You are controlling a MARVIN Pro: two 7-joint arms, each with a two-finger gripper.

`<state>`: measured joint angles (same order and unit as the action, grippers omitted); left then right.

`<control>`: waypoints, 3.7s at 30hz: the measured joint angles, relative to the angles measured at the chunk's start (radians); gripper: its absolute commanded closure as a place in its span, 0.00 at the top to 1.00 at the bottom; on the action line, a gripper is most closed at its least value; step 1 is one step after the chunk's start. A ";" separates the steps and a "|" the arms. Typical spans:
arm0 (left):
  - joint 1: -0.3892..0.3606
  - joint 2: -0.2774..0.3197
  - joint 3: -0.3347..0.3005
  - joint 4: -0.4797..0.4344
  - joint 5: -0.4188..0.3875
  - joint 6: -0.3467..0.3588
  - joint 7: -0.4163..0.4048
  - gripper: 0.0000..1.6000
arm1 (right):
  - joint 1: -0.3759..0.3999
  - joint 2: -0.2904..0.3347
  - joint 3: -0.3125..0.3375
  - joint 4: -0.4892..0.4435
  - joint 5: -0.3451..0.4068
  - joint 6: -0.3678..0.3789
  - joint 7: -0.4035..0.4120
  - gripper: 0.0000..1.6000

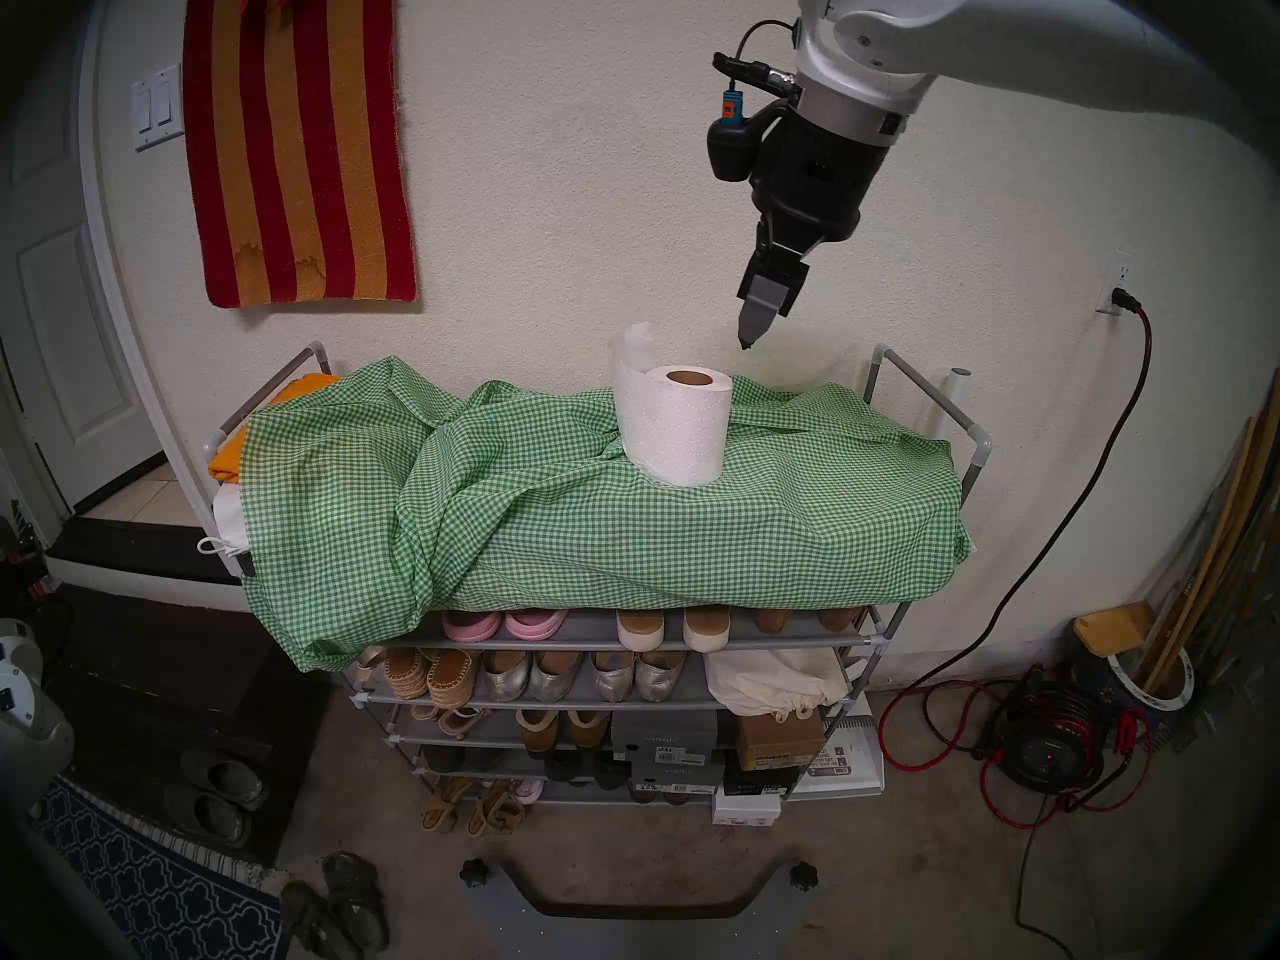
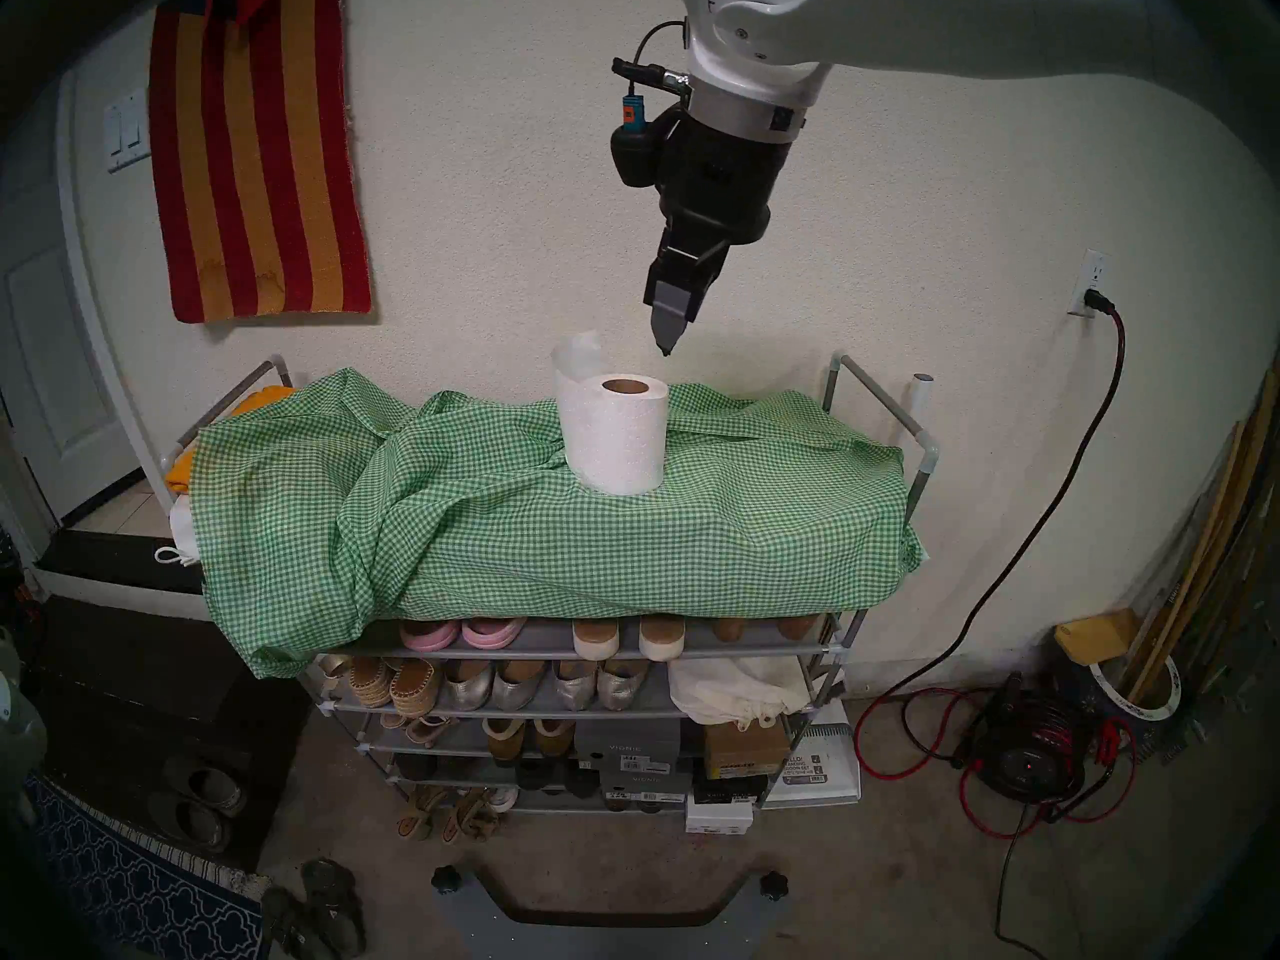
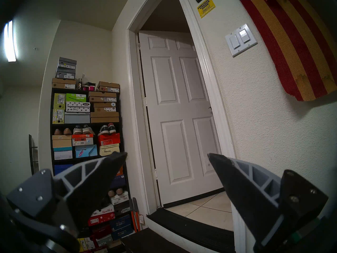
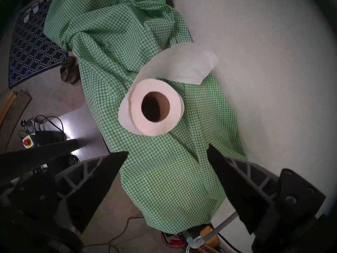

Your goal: Lift the object off the cloth, cover the shoe rack with the cloth, put the object back

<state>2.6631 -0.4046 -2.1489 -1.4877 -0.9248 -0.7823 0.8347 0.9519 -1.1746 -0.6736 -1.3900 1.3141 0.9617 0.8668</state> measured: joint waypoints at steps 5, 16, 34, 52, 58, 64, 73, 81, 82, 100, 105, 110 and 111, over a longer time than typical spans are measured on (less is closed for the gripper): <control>0.000 0.000 0.000 0.000 0.000 0.000 0.000 1.00 | -0.030 -0.057 -0.020 0.065 0.006 0.000 0.000 1.00; 0.000 0.000 0.000 0.000 0.000 0.000 0.000 1.00 | -0.099 -0.165 -0.060 0.179 0.025 0.000 0.000 1.00; 0.000 0.000 0.000 0.000 0.000 0.000 0.000 1.00 | -0.133 -0.226 -0.143 0.234 0.058 -0.052 0.049 1.00; 0.000 0.000 0.000 0.000 0.000 0.000 0.000 1.00 | -0.154 -0.296 -0.204 0.340 0.070 -0.119 0.120 1.00; 0.000 0.000 0.000 0.000 0.000 0.000 0.000 1.00 | -0.158 -0.323 -0.221 0.376 0.074 -0.137 0.137 1.00; 0.000 0.000 0.000 0.000 0.000 0.000 0.000 1.00 | -0.179 -0.345 -0.247 0.421 0.075 -0.161 0.162 1.00; 0.000 0.000 0.000 0.000 0.000 0.000 0.000 1.00 | -0.226 -0.376 -0.283 0.503 0.076 -0.196 0.198 1.00; 0.000 0.000 0.000 0.000 0.000 0.000 0.000 1.00 | -0.257 -0.408 -0.309 0.562 0.085 -0.210 0.213 1.00; 0.000 0.000 0.000 0.000 0.000 0.000 0.000 1.00 | -0.257 -0.411 -0.310 0.562 0.087 -0.210 0.214 1.00; 0.000 0.000 0.000 0.000 0.000 0.000 0.000 1.00 | -0.250 -0.429 -0.349 0.500 0.116 -0.196 0.202 1.00; 0.000 0.000 0.000 0.000 0.000 0.000 0.000 1.00 | -0.269 -0.423 -0.364 0.504 0.122 -0.207 0.210 1.00; 0.000 0.000 0.000 0.000 0.000 0.000 0.000 1.00 | -0.287 -0.418 -0.374 0.525 0.131 -0.222 0.224 0.45; 0.000 0.000 0.000 0.000 0.000 0.000 0.000 1.00 | -0.289 -0.418 -0.375 0.527 0.131 -0.223 0.226 0.08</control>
<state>2.6631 -0.4043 -2.1490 -1.4877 -0.9247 -0.7824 0.8346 0.6631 -1.5925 -1.0489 -0.8628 1.4455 0.7384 1.0930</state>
